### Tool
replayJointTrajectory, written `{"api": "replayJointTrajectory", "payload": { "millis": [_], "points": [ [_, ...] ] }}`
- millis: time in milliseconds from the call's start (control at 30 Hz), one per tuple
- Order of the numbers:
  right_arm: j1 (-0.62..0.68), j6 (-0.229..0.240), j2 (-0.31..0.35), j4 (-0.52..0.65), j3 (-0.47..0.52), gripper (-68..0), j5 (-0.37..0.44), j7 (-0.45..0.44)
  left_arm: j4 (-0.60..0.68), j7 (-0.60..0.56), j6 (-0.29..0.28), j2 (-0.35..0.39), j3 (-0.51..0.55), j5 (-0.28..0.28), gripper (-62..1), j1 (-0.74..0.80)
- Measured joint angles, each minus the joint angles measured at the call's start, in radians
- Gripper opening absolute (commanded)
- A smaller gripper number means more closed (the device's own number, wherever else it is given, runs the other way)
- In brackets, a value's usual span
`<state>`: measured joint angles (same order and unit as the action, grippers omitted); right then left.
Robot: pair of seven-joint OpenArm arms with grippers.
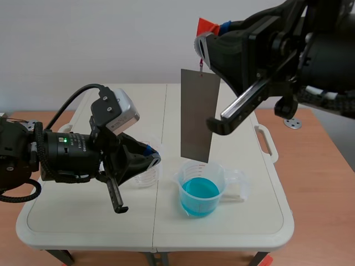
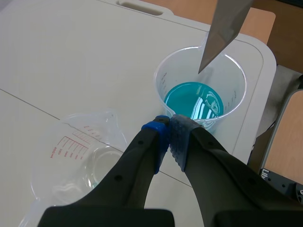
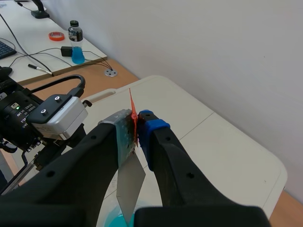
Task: Hold the metal plate by the orange handle, dip it into the blue solution, take it out and point at it, then put the plate back in the beaker on the left.
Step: 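Raise the plate and point at it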
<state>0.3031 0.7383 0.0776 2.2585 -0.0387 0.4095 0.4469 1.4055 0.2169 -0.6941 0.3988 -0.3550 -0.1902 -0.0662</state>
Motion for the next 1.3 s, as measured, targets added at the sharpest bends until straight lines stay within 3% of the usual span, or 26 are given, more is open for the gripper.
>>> {"api": "replayJointTrajectory", "payload": {
  "millis": [367, 533, 900, 1300],
  "points": [
    [0.000, 0.000, 0.000, 0.000, 0.000, -66.0, 0.000, 0.000, 0.000, 0.000, 0.000, 0.000, 0.005, 0.000, -57.5, 0.001],
    [0.000, 0.000, 0.000, 0.000, 0.000, -66.0, 0.000, 0.000, 0.032, -0.013, 0.014, 0.015, 0.085, 0.000, -57.5, 0.034],
    [0.000, 0.000, 0.000, 0.000, 0.000, -66.0, 0.000, 0.000, 0.220, -0.145, 0.202, 0.224, 0.373, 0.000, -57.5, 0.344],
    [0.000, 0.000, 0.000, 0.000, 0.000, -66.0, 0.000, 0.000, 0.235, -0.261, 0.527, 0.286, 0.711, 0.007, -57.5, 0.842]
  ]
}}
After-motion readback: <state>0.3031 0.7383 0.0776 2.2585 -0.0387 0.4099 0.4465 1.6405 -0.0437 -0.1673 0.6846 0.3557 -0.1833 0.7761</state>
